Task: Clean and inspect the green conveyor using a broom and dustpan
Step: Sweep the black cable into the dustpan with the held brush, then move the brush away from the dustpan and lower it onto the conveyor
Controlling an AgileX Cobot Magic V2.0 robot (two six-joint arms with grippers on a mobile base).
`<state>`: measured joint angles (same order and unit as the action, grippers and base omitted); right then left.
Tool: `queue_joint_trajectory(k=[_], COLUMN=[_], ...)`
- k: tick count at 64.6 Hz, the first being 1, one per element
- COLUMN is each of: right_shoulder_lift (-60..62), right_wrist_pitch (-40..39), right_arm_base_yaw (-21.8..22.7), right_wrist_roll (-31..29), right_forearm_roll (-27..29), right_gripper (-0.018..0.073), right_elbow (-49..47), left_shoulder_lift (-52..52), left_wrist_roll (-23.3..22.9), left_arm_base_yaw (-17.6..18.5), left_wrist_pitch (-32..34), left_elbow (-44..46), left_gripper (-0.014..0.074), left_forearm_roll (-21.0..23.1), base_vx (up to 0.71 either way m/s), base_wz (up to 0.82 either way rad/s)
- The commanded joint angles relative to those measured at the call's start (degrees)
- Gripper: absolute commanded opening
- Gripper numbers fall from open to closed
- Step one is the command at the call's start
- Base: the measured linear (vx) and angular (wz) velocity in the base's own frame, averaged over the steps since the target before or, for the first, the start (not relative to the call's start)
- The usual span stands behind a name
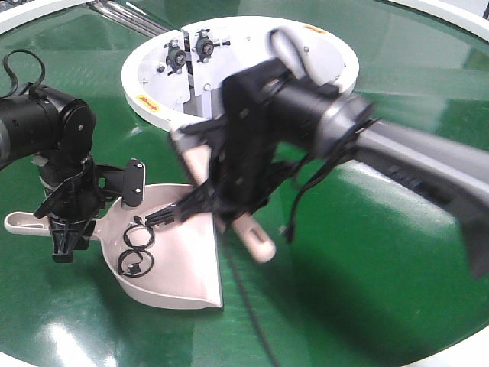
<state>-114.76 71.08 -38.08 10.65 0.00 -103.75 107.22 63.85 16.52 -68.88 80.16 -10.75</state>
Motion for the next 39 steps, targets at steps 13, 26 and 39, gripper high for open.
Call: queue_joint_trajectory(k=[13, 26, 39], right_shoulder_lift=[7.5, 11.1, 16.3], right_wrist_pitch=[2.9, 2.9, -0.1], right_arm_base_yaw=[8.4, 14.7, 21.6], right_wrist_roll=[-2.8, -7.1, -12.7], right_forearm_roll=[-1.0, -1.1, -1.1], right_gripper=[-0.0004, -0.0004, -0.0004], right_elbow=[-1.5, 6.2, 18.5], left_shoulder_lift=[-2.9, -2.9, -2.9], left_wrist_roll=[-0.2, -0.2, -0.2], left_arm_base_yaw=[0.3, 0.3, 0.3], left_wrist_pitch=[-2.6, -2.6, -2.6], left_elbow=[1.6, 1.6, 1.6], left_gripper=[-0.0006, -0.0006, -0.0006], left_forearm_roll=[0.0, 0.0, 0.0], base_vx=[0.00, 0.00, 0.00], base_wz=[0.00, 0.00, 0.00])
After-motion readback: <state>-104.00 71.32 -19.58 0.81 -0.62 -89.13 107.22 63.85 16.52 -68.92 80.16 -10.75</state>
